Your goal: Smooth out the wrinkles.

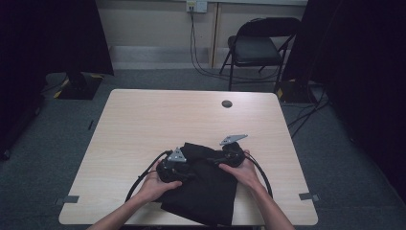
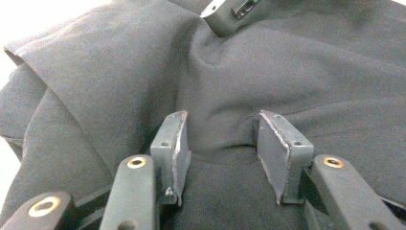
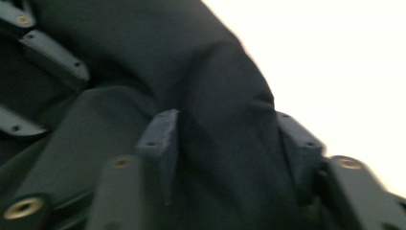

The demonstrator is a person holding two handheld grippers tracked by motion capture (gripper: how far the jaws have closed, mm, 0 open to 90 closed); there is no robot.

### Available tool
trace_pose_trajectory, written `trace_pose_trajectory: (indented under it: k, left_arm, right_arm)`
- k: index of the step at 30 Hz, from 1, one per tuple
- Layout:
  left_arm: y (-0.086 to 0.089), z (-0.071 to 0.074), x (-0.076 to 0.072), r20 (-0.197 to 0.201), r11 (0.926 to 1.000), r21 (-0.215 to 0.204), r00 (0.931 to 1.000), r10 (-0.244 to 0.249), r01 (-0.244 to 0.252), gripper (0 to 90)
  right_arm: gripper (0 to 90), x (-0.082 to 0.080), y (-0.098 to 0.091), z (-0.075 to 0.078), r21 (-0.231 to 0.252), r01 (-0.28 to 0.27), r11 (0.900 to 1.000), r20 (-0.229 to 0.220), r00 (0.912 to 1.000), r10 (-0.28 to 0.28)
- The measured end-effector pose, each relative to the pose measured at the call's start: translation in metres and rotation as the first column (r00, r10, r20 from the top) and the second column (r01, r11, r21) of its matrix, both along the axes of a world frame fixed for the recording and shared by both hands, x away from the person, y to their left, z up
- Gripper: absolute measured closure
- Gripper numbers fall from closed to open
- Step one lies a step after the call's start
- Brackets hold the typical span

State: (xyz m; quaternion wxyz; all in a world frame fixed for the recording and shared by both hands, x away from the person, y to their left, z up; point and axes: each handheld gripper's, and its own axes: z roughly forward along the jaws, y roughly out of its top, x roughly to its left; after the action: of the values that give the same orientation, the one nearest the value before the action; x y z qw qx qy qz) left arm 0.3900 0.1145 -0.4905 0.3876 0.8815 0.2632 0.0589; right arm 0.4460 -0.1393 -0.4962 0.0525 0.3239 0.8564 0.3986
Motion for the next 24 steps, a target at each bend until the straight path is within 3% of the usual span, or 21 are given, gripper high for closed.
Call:
trace_pose_trajectory:
  k: [4, 7, 10, 15, 20, 24]
  left_arm:
    - [0.000, 0.000, 0.000, 0.000, 1.0000, -0.002, 1.0000, 0.002, -0.002, 54.1]
    - [0.000, -0.001, -0.001, 0.000, 1.0000, -0.008, 1.0000, 0.005, -0.005, 54.1]
    - [0.000, -0.001, 0.000, -0.004, 0.9998, -0.015, 0.9999, 0.011, -0.011, 54.2]
    - [0.000, -0.001, -0.001, 0.001, 0.9999, -0.008, 0.9999, 0.015, -0.015, 54.3]
    - [-0.003, -0.001, 0.000, 0.020, 0.9994, -0.009, 0.9992, 0.034, -0.034, 54.2]
    - [-0.004, -0.001, 0.000, 0.028, 0.9987, -0.012, 0.9984, 0.050, -0.049, 54.1]
  right_arm:
    - [66.7, 0.000, -0.002, -0.002, 0.050, -0.011, 0.9987, -0.058, 0.9982, 0.014]
    - [69.8, 0.000, -0.002, -0.001, 0.053, -0.011, 0.9986, -0.067, 0.9976, 0.014]
    - [74.4, -0.004, 0.004, 0.003, 0.021, -0.016, 0.9997, -0.046, 0.9988, 0.017]
    - [75.3, -0.006, 0.005, 0.007, 0.017, -0.007, 0.9998, -0.027, 0.9996, 0.007]
    - [75.8, -0.008, 0.002, 0.025, 0.087, 0.008, 0.9962, 0.016, 0.9998, -0.009]
    - [75.9, -0.016, 0.005, 0.038, 0.128, -0.016, 0.9917, 0.047, 0.9988, 0.010]
